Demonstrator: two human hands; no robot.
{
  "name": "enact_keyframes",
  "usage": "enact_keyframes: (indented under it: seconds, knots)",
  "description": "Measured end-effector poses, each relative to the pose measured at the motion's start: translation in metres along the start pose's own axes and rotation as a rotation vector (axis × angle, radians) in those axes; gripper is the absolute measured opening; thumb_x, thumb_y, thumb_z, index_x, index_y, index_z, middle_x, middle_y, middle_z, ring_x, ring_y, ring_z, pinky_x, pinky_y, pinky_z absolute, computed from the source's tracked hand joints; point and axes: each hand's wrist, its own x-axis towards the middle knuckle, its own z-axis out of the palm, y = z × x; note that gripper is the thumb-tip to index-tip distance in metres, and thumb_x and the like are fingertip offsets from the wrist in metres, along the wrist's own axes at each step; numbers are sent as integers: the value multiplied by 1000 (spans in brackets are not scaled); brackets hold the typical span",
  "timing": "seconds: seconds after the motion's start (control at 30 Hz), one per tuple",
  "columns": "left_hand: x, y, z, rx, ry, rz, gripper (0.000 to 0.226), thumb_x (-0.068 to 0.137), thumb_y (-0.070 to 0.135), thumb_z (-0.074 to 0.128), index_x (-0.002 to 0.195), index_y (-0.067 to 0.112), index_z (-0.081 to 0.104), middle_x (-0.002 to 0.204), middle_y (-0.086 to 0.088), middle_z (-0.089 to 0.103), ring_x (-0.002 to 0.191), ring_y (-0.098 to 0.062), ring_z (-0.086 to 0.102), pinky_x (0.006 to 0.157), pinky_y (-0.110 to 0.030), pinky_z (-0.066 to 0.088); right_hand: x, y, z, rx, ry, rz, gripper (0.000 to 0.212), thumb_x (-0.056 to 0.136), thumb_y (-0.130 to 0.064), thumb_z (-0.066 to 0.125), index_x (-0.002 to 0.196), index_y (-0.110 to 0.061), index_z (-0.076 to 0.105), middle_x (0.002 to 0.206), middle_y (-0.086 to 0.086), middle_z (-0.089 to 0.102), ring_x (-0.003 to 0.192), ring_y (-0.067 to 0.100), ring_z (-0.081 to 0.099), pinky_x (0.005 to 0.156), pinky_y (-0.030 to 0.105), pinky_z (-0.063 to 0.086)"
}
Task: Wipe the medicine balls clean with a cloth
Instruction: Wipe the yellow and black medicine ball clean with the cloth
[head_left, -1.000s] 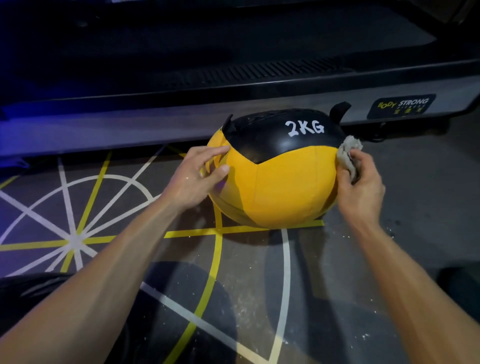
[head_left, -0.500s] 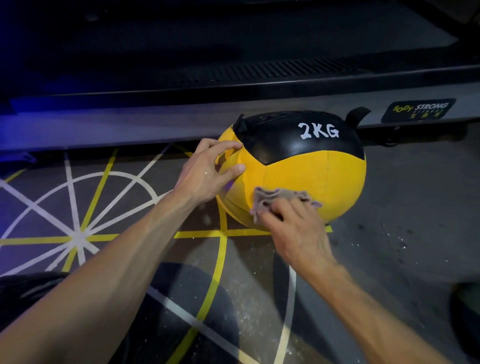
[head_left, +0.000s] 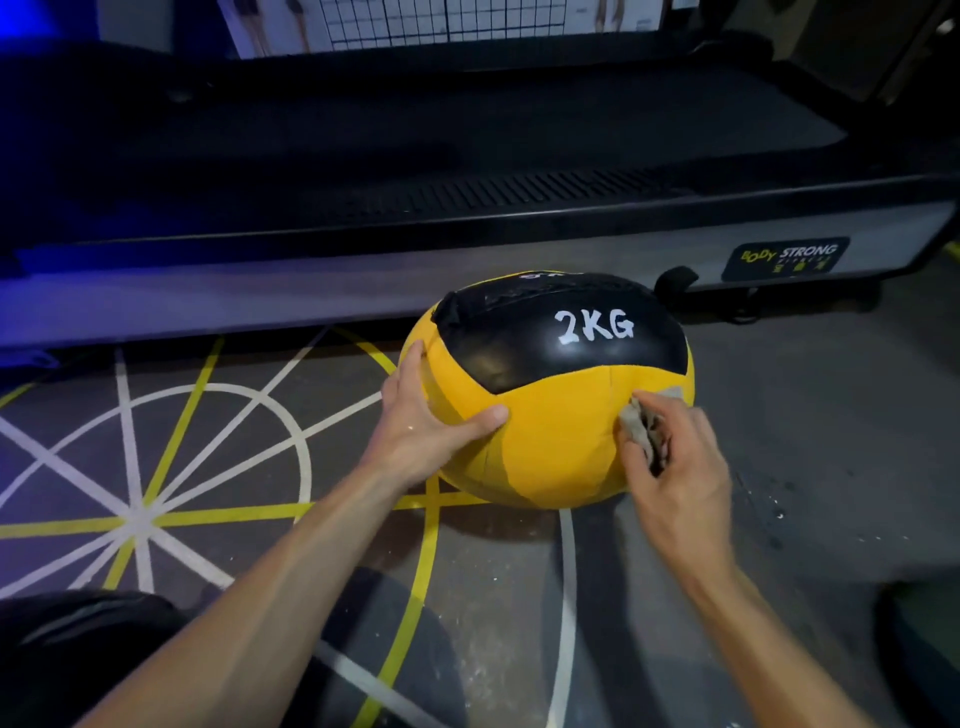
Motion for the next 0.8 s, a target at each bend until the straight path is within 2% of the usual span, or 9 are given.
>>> enact_keyframes:
  seconds: [0.17, 0.3, 0.4, 0.5, 0.6, 0.67, 0.73, 0.8]
  knots:
    - [29, 14, 5, -17, 89, -10, 127, 67, 58, 88, 163, 38, 7, 167, -1, 16, 151, -27, 27, 120, -49, 30, 20, -1, 15, 20, 21, -28, 40, 93, -7, 69, 131, -16, 65, 118, 0, 60, 102, 14, 59, 88, 25, 45]
    - [50, 18, 7, -14, 114, 19, 124, 68, 56, 89, 162, 37, 10, 166, -1, 23, 150, -28, 31, 119, -49, 32, 36, 0, 25, -14, 4, -44, 36, 98, -15, 66, 134, -17, 65, 112, -2, 58, 97, 10, 55, 83, 4, 36]
    - [63, 16, 9, 5, 112, -10, 125, 69, 59, 87, 163, 35, 8, 168, -1, 22, 151, -28, 29, 120, -50, 32, 48, -1, 33, -15, -29, -46, 35, 99, -16, 64, 134, -13, 66, 117, 4, 60, 103, 10, 55, 88, -4, 30]
    - [67, 19, 6, 11, 87, -45, 130, 64, 66, 86, 163, 36, 8, 167, -1, 24, 150, -30, 31, 120, -52, 34, 57, -4, 32, -28, -67, -26, 34, 100, -18, 62, 134, -13, 66, 119, 5, 60, 108, 18, 59, 88, 0, 31]
    - [50, 16, -3, -41, 47, -29, 138, 50, 80, 84, 161, 41, 11, 166, 4, 26, 149, -27, 33, 119, -55, 36, 41, -9, 23, -7, -56, -2, 39, 101, -20, 62, 139, -19, 62, 120, 2, 57, 107, 13, 55, 86, -1, 32]
    - [34, 6, -9, -80, 1, 4, 140, 45, 86, 82, 159, 46, 12, 166, 8, 26, 149, -23, 33, 119, -55, 36, 27, -8, 16, -5, -42, 62, 44, 100, -20, 63, 144, -24, 58, 116, 1, 53, 100, 9, 52, 82, 3, 34]
    - [14, -8, -13, -101, -10, 10, 132, 53, 82, 82, 159, 48, 12, 167, 9, 22, 150, -22, 31, 120, -54, 35, 15, -9, 10, 7, -22, 108, 48, 98, -19, 65, 145, -26, 57, 110, 0, 51, 94, 10, 53, 82, 12, 38]
    - [-7, -19, -15, -103, 42, 15, 117, 66, 72, 81, 160, 45, 15, 168, 8, 19, 149, -23, 32, 118, -51, 37, 4, -13, 4, 38, -14, 121, 49, 98, -19, 67, 145, -26, 57, 106, 1, 52, 91, 11, 55, 81, 12, 39]
